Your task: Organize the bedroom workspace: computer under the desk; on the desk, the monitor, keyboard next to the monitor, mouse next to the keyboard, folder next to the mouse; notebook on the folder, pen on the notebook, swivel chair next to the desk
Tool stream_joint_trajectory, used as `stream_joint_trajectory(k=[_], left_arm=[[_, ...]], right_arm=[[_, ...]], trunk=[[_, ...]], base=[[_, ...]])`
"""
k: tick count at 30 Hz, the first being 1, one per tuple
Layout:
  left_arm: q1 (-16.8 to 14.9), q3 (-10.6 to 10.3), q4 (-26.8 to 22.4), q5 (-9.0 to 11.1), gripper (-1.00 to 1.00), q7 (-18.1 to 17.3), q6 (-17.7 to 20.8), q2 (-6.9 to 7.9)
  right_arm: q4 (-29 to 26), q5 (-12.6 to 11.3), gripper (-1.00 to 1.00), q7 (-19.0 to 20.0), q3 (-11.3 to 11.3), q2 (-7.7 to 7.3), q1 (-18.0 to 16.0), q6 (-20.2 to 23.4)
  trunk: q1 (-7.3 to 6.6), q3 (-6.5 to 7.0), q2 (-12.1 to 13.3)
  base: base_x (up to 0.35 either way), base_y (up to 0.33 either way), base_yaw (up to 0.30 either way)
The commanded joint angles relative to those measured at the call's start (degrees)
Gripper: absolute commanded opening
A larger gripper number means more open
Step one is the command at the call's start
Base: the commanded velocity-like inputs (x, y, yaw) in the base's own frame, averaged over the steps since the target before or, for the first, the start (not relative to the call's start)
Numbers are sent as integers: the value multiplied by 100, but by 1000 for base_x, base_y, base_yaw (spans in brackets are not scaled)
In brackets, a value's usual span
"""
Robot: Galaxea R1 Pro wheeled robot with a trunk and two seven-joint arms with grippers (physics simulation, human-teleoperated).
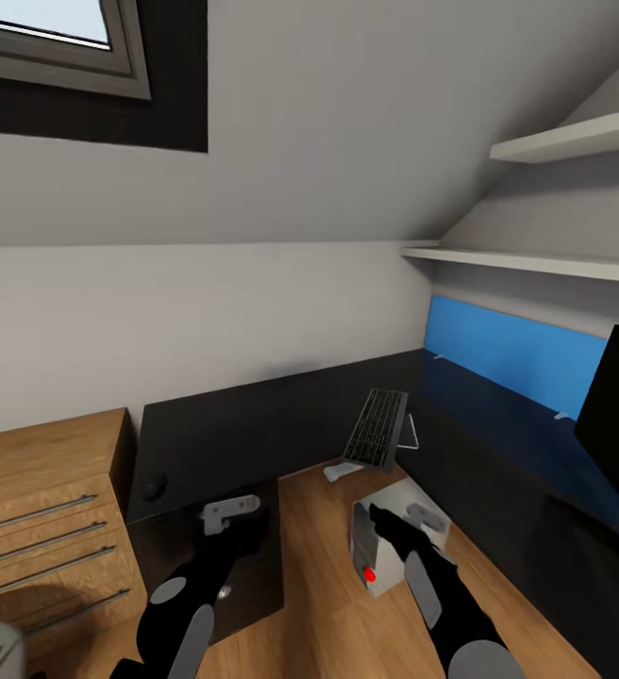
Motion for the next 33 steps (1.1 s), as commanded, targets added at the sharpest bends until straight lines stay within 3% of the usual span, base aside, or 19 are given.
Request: stream_joint_trajectory(k=[1, 2, 3, 9, 18, 20, 23, 33], left_arm=[[-5, 29, -10, 62, 100, 54, 18, -1], [-5, 100, -14, 62, 100, 55, 18, -3], [-5, 131, -15, 62, 100, 55, 18, -4], [-5, 245, -11, 63, 100, 56, 18, -7], [-5, 265, 16, 63, 100, 56, 18, -15], [-5, 265, 18, 63, 100, 56, 20, -16], [-5, 262, 21, 63, 100, 56, 21, -19], [-5, 249, 31, 63, 100, 56, 24, -25]], right_arm=[[-14, -209, 100, -13, -10, 5, -5, 18], [-25, -463, 100, -8, -10, 5, -9, 2], [-33, -568, 100, -6, -10, 5, -11, -4], [-52, -915, 100, 82, 76, 5, -15, -27], [8, -990, 100, 450, 262, 5, -16, -218], [32, -1001, 100, 503, 281, 5, -16, -582], [96, -1000, 100, 516, 285, 5, -16, -774], [208, -990, 100, 528, 290, 5, -15, -1008]], trunk=[[23, -26, -46], [45, -44, -86], [67, -62, -126], [199, -169, -367], [396, -331, -728], [440, -367, -808], [506, -421, -929], [726, -600, -1330]], base=[[-1, 0, 0], [0, 0, 0], [0, 0, 0], [0, 0, 0], [0, 0, 42], [0, 0, 194], [0, 0, 234], [0, 0, 256]])
